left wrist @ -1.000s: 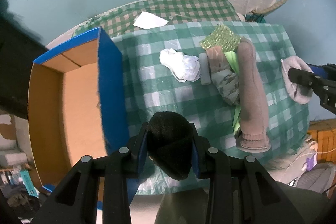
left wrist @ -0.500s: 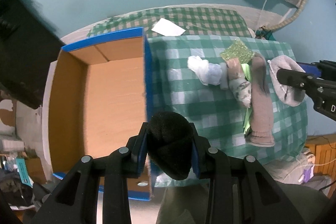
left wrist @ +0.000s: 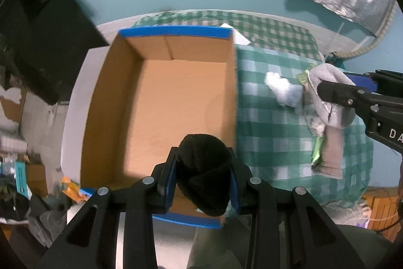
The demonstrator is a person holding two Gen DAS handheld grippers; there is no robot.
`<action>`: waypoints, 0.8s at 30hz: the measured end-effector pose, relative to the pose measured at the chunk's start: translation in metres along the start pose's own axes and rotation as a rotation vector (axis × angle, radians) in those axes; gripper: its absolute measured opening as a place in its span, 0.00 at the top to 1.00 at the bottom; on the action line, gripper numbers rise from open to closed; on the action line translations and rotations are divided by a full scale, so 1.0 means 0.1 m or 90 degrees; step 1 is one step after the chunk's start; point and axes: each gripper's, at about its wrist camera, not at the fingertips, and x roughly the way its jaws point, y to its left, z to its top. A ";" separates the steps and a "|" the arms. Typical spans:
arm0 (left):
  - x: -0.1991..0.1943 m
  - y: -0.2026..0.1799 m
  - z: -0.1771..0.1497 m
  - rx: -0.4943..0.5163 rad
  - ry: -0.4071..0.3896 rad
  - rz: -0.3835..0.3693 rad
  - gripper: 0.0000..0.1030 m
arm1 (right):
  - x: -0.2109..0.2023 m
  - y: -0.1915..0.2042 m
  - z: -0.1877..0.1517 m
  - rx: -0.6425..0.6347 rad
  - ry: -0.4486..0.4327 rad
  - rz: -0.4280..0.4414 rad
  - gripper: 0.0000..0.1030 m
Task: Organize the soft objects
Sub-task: 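Carry both socks over the cardboard box and open both grippers to drop them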
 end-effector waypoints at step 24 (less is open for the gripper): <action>0.29 0.95 -0.10 -0.117 0.026 0.062 0.66 | 0.75 0.95 0.57 -0.105 0.058 0.061 0.73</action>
